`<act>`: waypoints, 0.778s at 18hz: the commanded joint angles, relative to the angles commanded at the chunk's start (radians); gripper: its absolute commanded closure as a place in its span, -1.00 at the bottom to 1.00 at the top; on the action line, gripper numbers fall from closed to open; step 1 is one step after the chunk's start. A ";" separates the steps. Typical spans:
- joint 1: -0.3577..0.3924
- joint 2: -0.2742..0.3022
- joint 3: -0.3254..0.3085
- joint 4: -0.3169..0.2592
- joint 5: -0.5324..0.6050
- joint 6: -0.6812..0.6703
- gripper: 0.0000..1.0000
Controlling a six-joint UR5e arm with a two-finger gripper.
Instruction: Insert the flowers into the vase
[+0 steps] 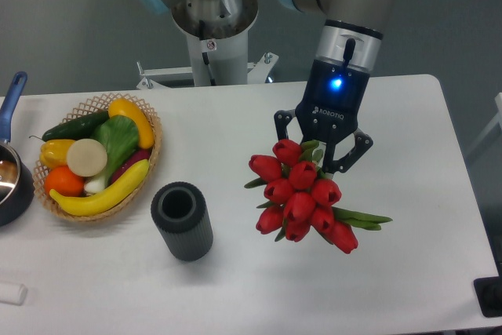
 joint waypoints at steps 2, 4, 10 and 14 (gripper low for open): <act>-0.002 -0.001 0.000 0.011 0.003 0.000 0.27; -0.005 -0.005 0.012 0.011 0.002 0.000 0.27; -0.006 -0.008 0.018 0.012 0.005 0.002 0.27; -0.037 -0.034 0.021 0.055 0.003 0.006 0.27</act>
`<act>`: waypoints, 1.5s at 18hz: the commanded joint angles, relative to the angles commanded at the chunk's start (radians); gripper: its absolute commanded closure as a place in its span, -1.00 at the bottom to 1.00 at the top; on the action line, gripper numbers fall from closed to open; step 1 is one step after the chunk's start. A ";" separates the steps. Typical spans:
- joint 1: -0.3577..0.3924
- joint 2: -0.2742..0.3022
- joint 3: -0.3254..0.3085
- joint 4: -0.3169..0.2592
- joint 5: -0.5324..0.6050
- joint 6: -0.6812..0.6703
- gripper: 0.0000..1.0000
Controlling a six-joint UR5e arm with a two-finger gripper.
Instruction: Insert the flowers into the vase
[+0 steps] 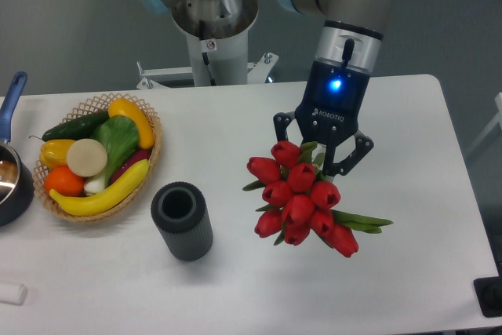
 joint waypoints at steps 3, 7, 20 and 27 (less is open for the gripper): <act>-0.052 -0.038 0.020 0.054 -0.003 -0.001 0.27; -0.086 -0.061 0.083 0.057 -0.089 0.000 0.27; -0.103 -0.057 0.040 0.057 -0.675 0.044 0.27; -0.103 -0.058 -0.107 0.057 -0.811 0.183 0.27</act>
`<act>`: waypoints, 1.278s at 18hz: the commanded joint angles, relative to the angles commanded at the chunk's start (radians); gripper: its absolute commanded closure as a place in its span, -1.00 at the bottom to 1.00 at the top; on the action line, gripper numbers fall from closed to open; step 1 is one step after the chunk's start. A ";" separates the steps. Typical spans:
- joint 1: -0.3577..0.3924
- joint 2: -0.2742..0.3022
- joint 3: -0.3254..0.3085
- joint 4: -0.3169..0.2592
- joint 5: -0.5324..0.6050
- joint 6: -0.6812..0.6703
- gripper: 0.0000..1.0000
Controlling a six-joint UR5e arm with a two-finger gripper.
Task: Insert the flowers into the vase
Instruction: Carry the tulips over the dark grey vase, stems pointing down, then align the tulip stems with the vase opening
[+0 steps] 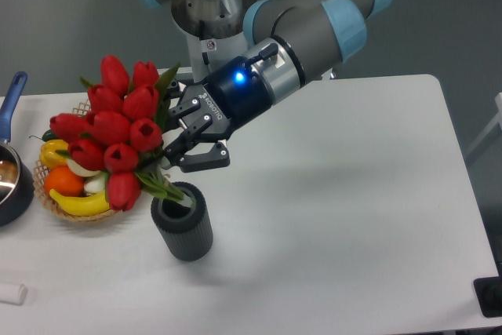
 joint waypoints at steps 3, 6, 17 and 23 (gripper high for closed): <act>0.005 0.003 -0.012 -0.002 -0.015 0.000 0.27; 0.005 0.003 -0.017 -0.002 -0.015 0.000 0.26; 0.015 -0.008 -0.020 -0.003 -0.014 -0.002 0.26; 0.014 -0.032 -0.026 -0.003 -0.014 0.002 0.26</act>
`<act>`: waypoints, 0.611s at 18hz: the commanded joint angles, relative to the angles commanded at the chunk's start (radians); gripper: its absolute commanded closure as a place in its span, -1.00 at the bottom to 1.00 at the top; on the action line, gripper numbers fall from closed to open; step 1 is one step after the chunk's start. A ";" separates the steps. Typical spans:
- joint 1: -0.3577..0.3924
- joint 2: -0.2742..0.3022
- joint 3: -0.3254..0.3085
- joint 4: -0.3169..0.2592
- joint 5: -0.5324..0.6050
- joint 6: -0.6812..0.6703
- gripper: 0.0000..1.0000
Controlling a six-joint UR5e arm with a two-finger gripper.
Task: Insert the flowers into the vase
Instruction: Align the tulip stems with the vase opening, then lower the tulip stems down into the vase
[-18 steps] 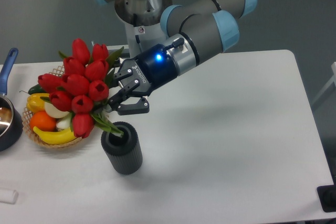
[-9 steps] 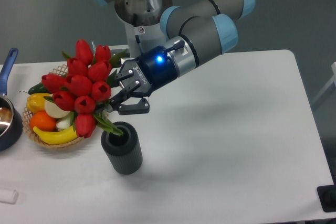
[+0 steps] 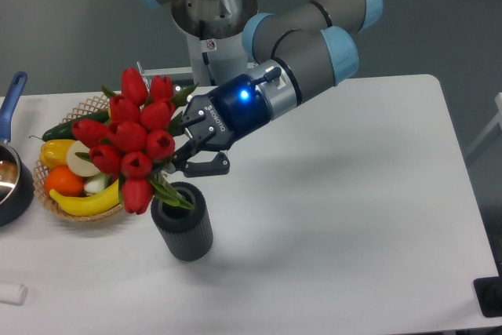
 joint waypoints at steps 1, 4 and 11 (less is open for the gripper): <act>-0.002 -0.006 0.003 0.000 0.000 0.000 0.26; -0.005 -0.018 -0.003 -0.002 0.002 0.002 0.26; 0.002 -0.041 -0.023 -0.002 0.011 0.000 0.26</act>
